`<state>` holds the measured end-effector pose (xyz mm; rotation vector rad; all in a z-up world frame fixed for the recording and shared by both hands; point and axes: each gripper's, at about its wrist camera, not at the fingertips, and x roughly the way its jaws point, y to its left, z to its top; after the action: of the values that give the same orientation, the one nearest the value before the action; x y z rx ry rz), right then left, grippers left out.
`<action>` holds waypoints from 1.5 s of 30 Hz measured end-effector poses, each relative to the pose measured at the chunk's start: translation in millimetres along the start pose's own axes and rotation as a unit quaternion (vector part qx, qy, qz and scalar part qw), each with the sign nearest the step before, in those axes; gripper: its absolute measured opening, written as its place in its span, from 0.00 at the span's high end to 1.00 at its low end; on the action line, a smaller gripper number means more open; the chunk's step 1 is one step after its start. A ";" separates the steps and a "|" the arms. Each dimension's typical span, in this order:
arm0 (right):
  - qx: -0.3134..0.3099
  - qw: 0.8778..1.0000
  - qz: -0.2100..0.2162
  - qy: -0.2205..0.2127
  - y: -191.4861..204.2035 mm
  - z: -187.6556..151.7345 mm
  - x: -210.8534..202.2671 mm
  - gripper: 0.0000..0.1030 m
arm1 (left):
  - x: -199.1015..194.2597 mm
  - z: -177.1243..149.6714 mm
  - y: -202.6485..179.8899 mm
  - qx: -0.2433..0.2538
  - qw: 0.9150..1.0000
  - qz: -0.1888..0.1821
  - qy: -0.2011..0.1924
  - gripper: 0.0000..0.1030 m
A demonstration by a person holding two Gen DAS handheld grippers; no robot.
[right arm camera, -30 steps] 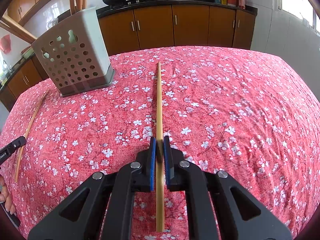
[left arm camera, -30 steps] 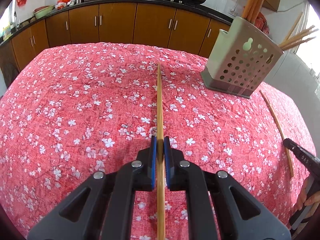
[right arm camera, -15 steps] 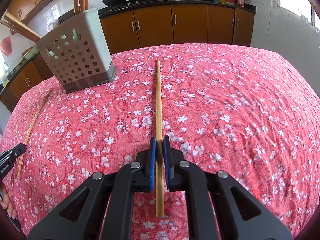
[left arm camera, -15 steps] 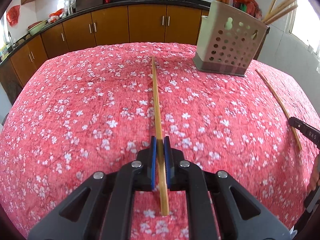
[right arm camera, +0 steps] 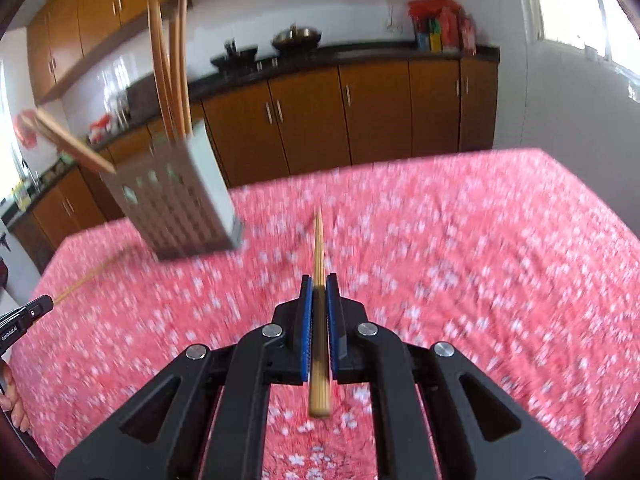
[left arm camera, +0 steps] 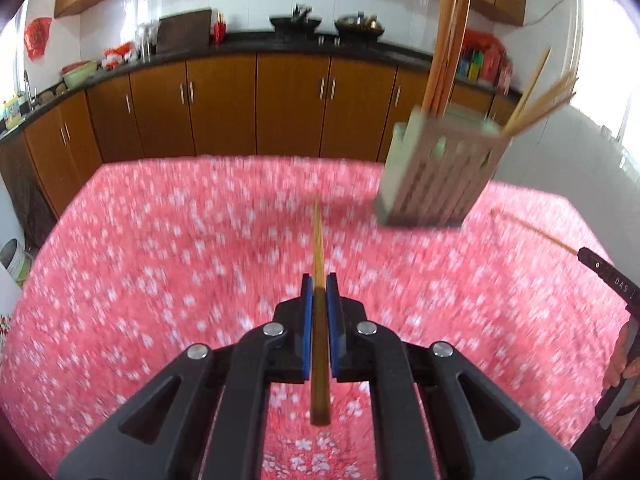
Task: Organize utensils
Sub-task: 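Lift the left gripper's chopstick over the holder while the right gripper carries its chopstick there, then open the left gripper over the holder while the right gripper opens, dropping both chopsticks in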
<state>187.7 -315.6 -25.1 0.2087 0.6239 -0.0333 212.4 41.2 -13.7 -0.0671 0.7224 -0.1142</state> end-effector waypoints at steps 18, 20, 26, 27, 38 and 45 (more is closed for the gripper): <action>0.004 0.996 0.021 -0.083 13.4 52.1 -29.5 0.92 | -50.7 62.1 -7.2 -0.016 0.996 -0.035 -0.083 0.92; 0.002 0.995 0.031 -0.093 17.4 61.3 -35.3 0.92 | -56.1 67.1 -8.6 -0.010 0.995 -0.040 -0.088 0.92; -0.004 0.989 0.081 -0.120 34.8 87.1 -63.0 0.92 | -79.7 89.3 -26.4 0.013 0.992 -0.062 -0.111 0.92; -0.005 0.988 0.095 -0.125 38.9 92.9 -69.3 0.92 | -85.1 94.4 -32.6 0.017 0.991 -0.069 -0.118 0.92; -0.034 0.973 0.145 -0.175 80.5 141.7 -98.4 0.92 | -119.0 157.7 -86.5 0.018 0.972 -0.082 -0.217 0.92; -0.042 0.977 0.126 -0.169 88.5 158.2 -68.6 0.92 | -113.0 201.3 -100.4 -0.011 0.958 -0.061 -0.281 0.92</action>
<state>231.4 -263.5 156.4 0.1938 0.2553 0.1979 253.5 -39.6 221.2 -0.1589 0.1489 -0.1957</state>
